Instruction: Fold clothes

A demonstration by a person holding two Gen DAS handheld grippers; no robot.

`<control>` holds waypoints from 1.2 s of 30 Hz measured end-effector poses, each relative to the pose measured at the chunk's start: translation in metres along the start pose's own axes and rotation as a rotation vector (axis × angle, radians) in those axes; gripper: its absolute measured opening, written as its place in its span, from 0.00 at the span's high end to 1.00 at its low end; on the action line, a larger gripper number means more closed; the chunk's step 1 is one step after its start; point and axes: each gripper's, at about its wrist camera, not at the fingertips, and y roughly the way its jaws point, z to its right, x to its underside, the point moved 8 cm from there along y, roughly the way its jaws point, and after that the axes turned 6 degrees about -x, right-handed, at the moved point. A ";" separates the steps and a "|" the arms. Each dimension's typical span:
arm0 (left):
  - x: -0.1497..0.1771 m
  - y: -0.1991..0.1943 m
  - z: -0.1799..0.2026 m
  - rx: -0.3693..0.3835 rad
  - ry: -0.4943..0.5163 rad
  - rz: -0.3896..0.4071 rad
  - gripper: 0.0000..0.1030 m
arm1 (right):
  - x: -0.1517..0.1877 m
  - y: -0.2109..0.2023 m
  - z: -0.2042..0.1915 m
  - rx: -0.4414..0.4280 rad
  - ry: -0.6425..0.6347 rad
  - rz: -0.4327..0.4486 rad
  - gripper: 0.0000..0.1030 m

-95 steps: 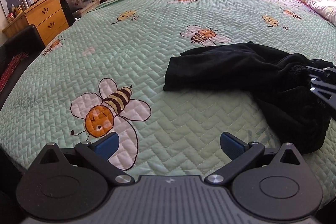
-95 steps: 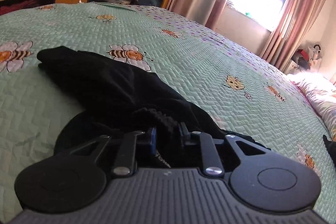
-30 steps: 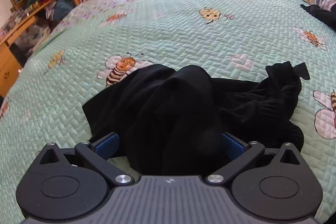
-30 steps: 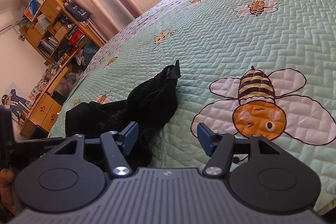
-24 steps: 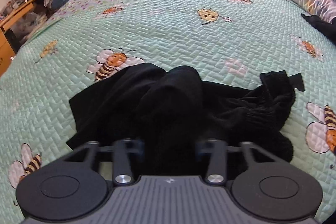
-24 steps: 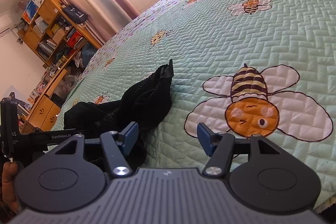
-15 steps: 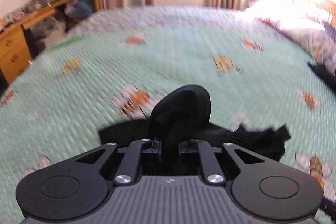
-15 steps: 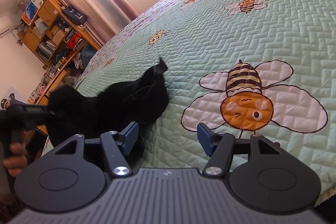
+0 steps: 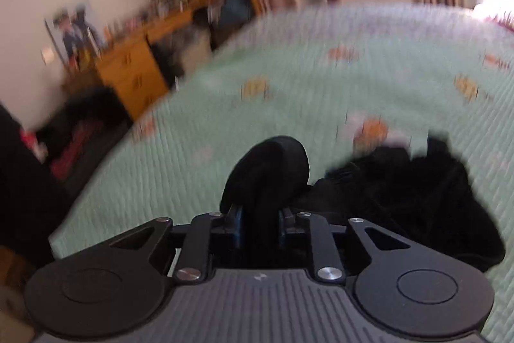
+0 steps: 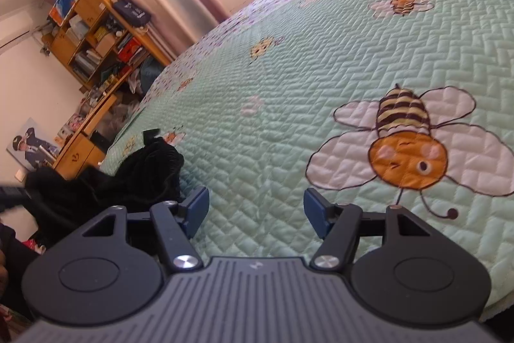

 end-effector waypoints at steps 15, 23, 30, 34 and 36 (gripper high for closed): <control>0.052 -0.018 -0.050 0.181 -0.142 0.042 0.49 | 0.008 0.065 -0.062 -0.047 -0.179 -0.122 0.28; 0.059 -0.049 -0.064 0.212 -0.139 0.097 0.32 | -0.001 0.142 -0.093 -0.031 -0.223 -0.182 0.25; 0.062 -0.055 -0.077 0.225 -0.164 0.112 0.28 | 0.017 0.174 -0.119 -0.050 -0.255 -0.279 0.82; 0.065 -0.056 -0.082 0.242 -0.188 0.124 0.27 | 0.009 0.150 -0.142 -0.069 -0.314 -0.207 0.87; 0.067 -0.053 -0.085 0.251 -0.204 0.114 0.26 | 0.000 0.133 -0.159 -0.084 -0.361 -0.155 0.89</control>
